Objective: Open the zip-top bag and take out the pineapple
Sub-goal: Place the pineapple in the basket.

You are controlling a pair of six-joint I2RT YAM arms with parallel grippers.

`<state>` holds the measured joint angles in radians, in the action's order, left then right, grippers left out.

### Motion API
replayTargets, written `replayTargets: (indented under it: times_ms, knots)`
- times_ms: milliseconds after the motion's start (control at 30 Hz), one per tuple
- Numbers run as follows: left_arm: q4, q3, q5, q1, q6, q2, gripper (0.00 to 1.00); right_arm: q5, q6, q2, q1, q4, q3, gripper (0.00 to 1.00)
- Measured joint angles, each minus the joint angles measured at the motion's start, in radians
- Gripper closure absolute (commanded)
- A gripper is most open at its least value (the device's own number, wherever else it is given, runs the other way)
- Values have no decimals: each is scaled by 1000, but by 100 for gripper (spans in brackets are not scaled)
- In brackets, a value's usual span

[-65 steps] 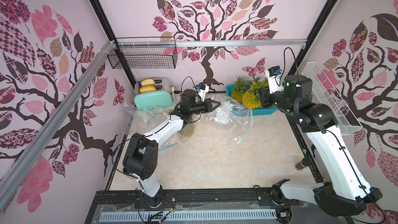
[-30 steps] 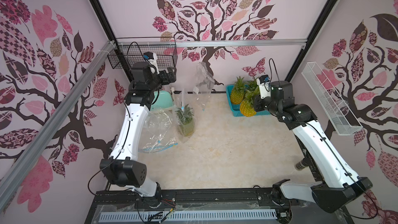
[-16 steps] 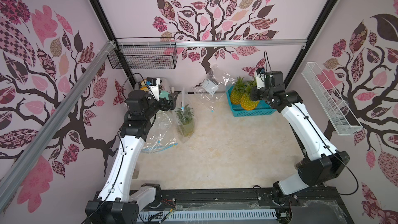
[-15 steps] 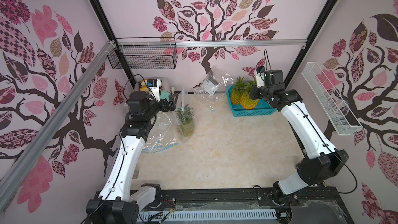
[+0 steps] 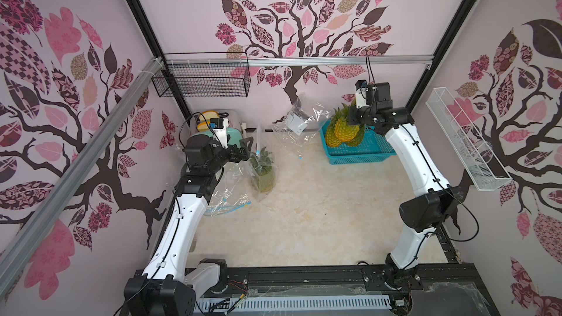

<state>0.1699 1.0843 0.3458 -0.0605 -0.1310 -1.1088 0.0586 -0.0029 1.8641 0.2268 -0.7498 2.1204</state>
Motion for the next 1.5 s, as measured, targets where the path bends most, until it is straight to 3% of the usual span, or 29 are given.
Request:
replayTargets:
  times_ms: [333,1500]
  knots:
    - [-12,-19,35,0,-14,10,2,-15,32,82,0,-33,0,100]
    - [-12,-19,86,16,-30,-7,2,-45,93,147,-8,44,-81,100]
